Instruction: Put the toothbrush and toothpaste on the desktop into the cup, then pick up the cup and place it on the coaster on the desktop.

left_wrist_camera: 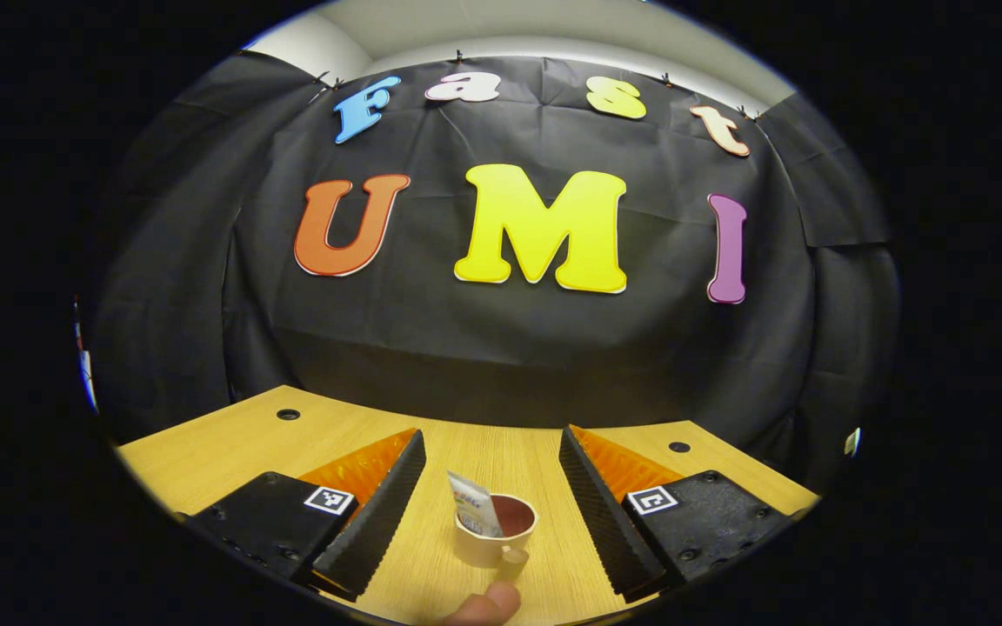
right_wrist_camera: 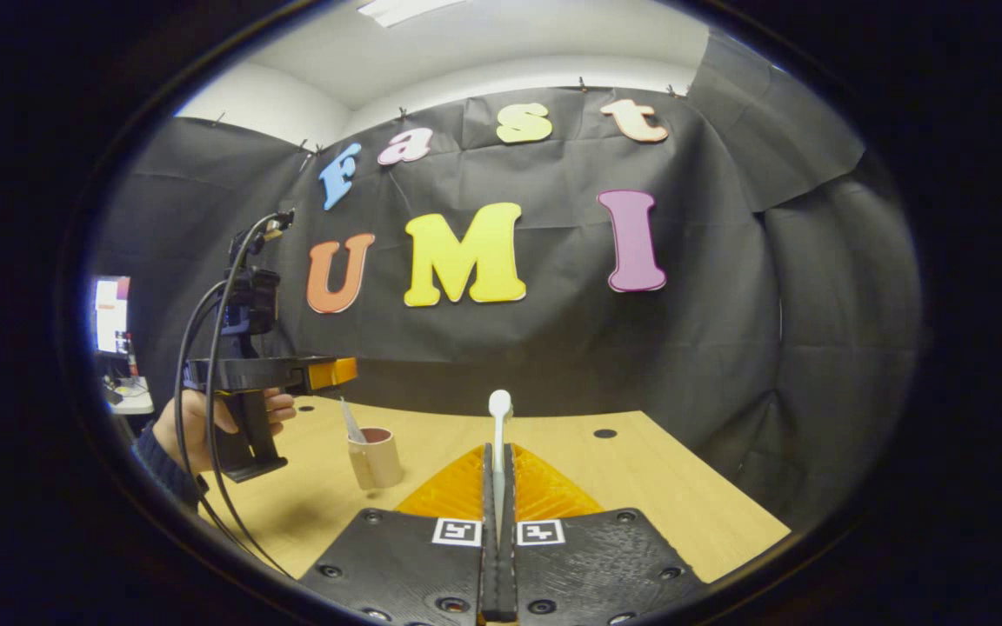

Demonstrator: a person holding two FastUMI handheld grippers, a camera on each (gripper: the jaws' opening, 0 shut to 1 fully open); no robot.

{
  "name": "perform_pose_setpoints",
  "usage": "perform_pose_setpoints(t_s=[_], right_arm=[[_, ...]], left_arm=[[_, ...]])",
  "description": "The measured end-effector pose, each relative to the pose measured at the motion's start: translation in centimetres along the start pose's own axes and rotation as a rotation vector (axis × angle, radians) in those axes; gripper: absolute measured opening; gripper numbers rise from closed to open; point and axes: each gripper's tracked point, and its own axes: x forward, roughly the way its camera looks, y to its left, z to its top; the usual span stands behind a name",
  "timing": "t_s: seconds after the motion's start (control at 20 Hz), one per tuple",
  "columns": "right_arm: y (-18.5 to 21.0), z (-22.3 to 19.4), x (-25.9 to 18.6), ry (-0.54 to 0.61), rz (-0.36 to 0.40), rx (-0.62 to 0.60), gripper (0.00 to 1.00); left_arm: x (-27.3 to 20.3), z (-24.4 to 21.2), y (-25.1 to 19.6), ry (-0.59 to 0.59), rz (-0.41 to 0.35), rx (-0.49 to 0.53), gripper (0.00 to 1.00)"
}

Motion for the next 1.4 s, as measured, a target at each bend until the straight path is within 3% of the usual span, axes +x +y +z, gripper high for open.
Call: perform_pose_setpoints(t_s=[0.45, 0.9, 1.2, 1.4], right_arm=[[4.3, 2.6, 5.6, -0.027, 0.046, -0.003, 0.00], [17.0, 5.6, 14.6, -0.006, 0.287, 0.041, 0.00], [22.7, 3.4, 22.1, 0.020, 0.302, 0.081, 0.02], [24.7, 2.4, 24.7, 0.001, 0.260, 0.085, 0.02]], left_arm=[[-7.9, 0.1, 0.6, -0.002, -0.009, 0.088, 0.98], [-12.7, 1.1, 2.3, -0.008, -0.049, 0.033, 0.98], [-12.8, 1.5, 6.2, -0.041, -0.008, -0.037, 0.98], [-12.7, 1.4, 7.8, -0.040, 0.007, -0.047, 0.98]])
